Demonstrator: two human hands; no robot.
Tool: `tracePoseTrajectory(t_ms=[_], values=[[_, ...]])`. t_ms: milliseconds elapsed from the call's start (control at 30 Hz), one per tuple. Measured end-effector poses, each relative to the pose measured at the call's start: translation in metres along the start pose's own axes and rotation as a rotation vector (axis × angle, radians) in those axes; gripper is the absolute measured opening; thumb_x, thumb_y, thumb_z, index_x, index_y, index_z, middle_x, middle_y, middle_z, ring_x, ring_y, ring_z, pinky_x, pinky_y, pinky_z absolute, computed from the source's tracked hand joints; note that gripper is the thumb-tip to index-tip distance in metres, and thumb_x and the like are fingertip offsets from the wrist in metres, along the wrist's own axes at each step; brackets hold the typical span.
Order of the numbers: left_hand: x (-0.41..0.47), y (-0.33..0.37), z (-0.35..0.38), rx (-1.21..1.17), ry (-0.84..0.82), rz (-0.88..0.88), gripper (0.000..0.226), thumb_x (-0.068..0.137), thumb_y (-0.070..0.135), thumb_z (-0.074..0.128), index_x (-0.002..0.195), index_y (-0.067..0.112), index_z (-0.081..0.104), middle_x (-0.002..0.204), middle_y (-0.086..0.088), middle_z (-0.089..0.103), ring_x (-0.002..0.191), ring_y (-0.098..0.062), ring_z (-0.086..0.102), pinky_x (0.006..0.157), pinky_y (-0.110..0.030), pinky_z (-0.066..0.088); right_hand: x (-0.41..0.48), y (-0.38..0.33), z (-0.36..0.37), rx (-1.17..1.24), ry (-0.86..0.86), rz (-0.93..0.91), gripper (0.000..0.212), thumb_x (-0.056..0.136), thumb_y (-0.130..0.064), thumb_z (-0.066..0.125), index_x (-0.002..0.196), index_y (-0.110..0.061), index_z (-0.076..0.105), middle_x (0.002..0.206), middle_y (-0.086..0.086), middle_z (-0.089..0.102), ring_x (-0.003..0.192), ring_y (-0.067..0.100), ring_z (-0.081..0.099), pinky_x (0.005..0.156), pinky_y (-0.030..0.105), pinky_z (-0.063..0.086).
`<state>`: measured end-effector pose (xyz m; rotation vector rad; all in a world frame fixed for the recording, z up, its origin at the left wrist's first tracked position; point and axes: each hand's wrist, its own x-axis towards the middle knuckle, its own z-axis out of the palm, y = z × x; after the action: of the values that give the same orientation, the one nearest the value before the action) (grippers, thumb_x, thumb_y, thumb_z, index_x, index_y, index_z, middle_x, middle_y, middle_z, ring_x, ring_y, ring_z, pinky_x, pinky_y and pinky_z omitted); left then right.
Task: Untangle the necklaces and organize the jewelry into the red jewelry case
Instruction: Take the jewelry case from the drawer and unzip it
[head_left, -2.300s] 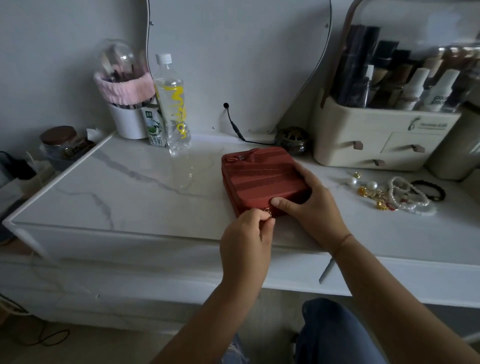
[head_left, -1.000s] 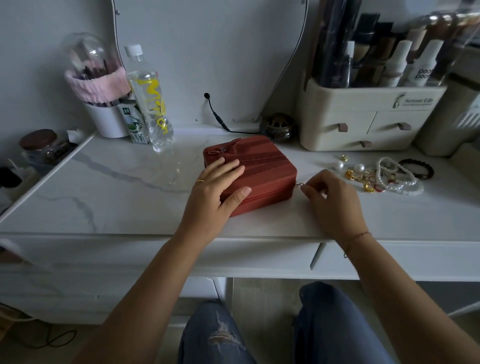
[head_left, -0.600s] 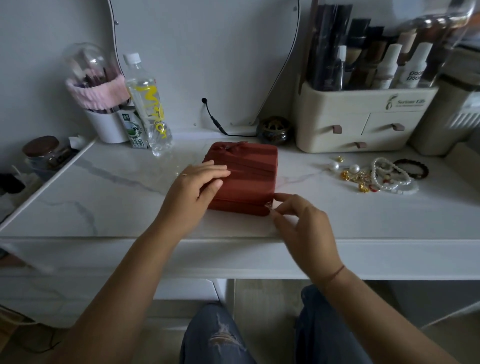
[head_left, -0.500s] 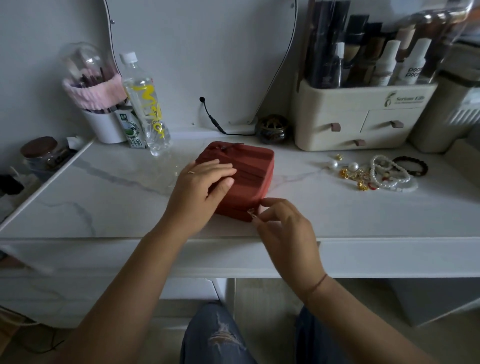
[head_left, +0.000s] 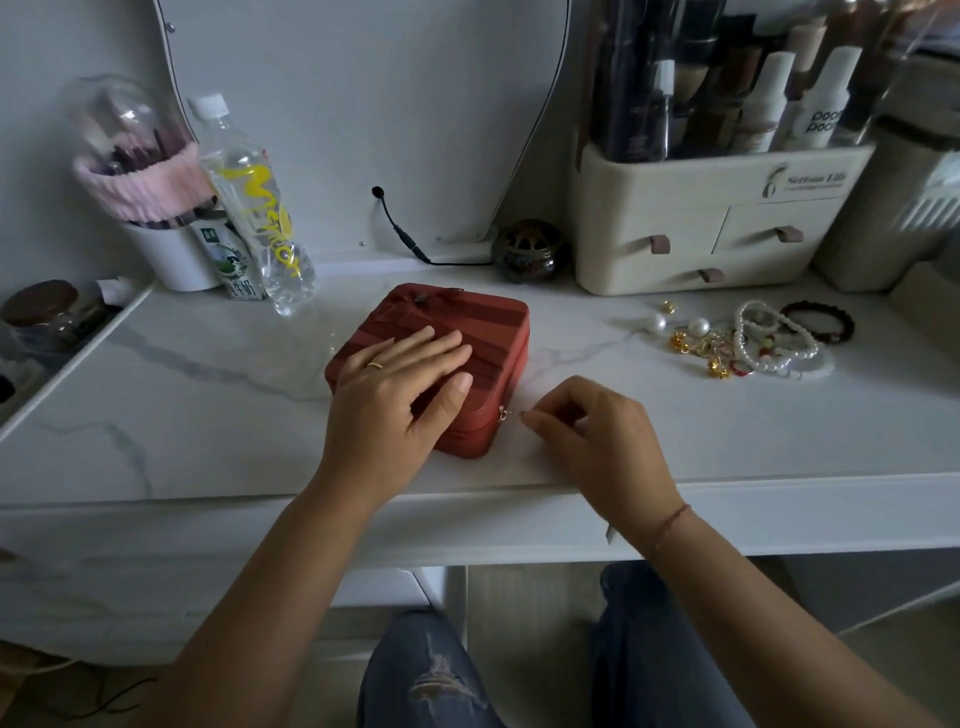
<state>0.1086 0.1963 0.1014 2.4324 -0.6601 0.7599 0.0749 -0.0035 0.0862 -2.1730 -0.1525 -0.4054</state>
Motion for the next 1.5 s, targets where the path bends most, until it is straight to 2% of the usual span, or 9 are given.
tracePoseTrajectory(t_ms=[233, 533, 800, 900, 967, 1033, 1133, 1267, 1500], values=[[-0.001, 0.001, 0.000, 0.013, 0.006, 0.009, 0.038, 0.096, 0.041, 0.044, 0.117, 0.021, 0.069, 0.126, 0.007, 0.063, 0.126, -0.009, 0.051, 0.104, -0.032, 0.032, 0.051, 0.017, -0.007, -0.050, 0.011, 0.134, 0.014, 0.084, -0.031, 0.068, 0.077, -0.019, 0.065, 0.071, -0.008, 0.061, 0.071, 0.013, 0.057, 0.066, 0.030, 0.047], [0.000, 0.001, 0.001, 0.024, 0.014, 0.012, 0.038, 0.096, 0.040, 0.043, 0.116, 0.021, 0.069, 0.125, 0.007, 0.064, 0.126, -0.009, 0.051, 0.104, -0.032, 0.033, 0.110, 0.027, -0.008, -0.091, -0.041, 0.192, 0.020, 0.084, -0.028, 0.069, 0.074, -0.012, 0.067, 0.064, -0.005, 0.061, 0.059, 0.008, 0.052, 0.059, 0.024, 0.045], [0.001, -0.004, 0.001, -0.023, 0.057, -0.018, 0.044, 0.098, 0.042, 0.038, 0.116, 0.016, 0.069, 0.125, -0.001, 0.064, 0.123, -0.016, 0.054, 0.104, -0.045, 0.038, 0.113, 0.023, 0.000, -0.106, -0.044, 0.205, 0.020, 0.086, -0.026, 0.067, 0.078, -0.008, 0.069, 0.073, 0.005, 0.068, 0.070, 0.018, 0.062, 0.074, 0.040, 0.055], [-0.005, -0.017, -0.005, -0.088, 0.274, -0.344, 0.052, 0.098, 0.043, 0.037, 0.130, 0.006, 0.056, 0.134, -0.013, 0.053, 0.126, -0.025, 0.047, 0.107, -0.032, 0.032, 0.092, 0.022, -0.004, -0.013, 0.008, 0.231, 0.015, 0.088, -0.018, 0.063, 0.101, -0.011, 0.063, 0.086, 0.005, 0.069, 0.083, 0.018, 0.065, 0.081, 0.036, 0.054], [-0.009, -0.018, -0.010, -0.316, 0.312, -0.669, 0.051, 0.101, 0.040, 0.035, 0.139, 0.007, 0.045, 0.143, -0.004, 0.045, 0.133, -0.016, 0.039, 0.103, -0.017, 0.025, 0.070, 0.016, -0.002, 0.098, -0.019, 0.223, 0.023, 0.089, -0.012, 0.058, 0.112, -0.014, 0.059, 0.093, 0.001, 0.070, 0.087, 0.013, 0.066, 0.084, 0.031, 0.053], [-0.013, -0.019, -0.011, -0.466, 0.245, -0.788, 0.047, 0.103, 0.036, 0.034, 0.139, 0.009, 0.046, 0.134, 0.010, 0.043, 0.127, -0.004, 0.038, 0.095, -0.008, 0.024, 0.048, 0.007, 0.004, 0.174, -0.040, 0.177, 0.027, 0.089, -0.006, 0.055, 0.114, -0.015, 0.061, 0.096, -0.005, 0.069, 0.090, 0.003, 0.064, 0.086, 0.019, 0.050], [-0.016, -0.017, -0.015, -0.578, 0.264, -0.746, 0.051, 0.095, 0.054, 0.036, 0.124, 0.019, 0.062, 0.128, 0.010, 0.055, 0.125, -0.008, 0.049, 0.103, -0.021, 0.035, 0.027, -0.007, 0.009, 0.247, -0.052, 0.136, 0.037, 0.088, 0.001, 0.051, 0.119, -0.017, 0.061, 0.102, -0.014, 0.066, 0.089, -0.013, 0.059, 0.080, 0.003, 0.043], [-0.022, -0.010, -0.023, -0.714, 0.287, -0.638, 0.039, 0.088, 0.061, 0.035, 0.096, 0.041, 0.068, 0.102, 0.024, 0.070, 0.110, 0.000, 0.060, 0.095, -0.019, 0.043, 0.020, -0.012, 0.000, 0.373, -0.079, 0.113, 0.043, 0.087, -0.009, 0.055, 0.128, -0.021, 0.058, 0.118, -0.009, 0.065, 0.111, 0.004, 0.059, 0.096, 0.032, 0.049], [0.003, -0.012, -0.028, -0.805, 0.201, -0.444, 0.064, 0.088, 0.063, 0.022, 0.131, 0.027, 0.053, 0.136, 0.011, 0.055, 0.131, 0.001, 0.043, 0.111, -0.020, 0.028, 0.042, -0.022, -0.022, 0.587, -0.128, 0.110, 0.036, 0.095, -0.007, 0.049, 0.124, -0.026, 0.054, 0.116, -0.016, 0.062, 0.102, -0.012, 0.057, 0.081, 0.007, 0.045]])
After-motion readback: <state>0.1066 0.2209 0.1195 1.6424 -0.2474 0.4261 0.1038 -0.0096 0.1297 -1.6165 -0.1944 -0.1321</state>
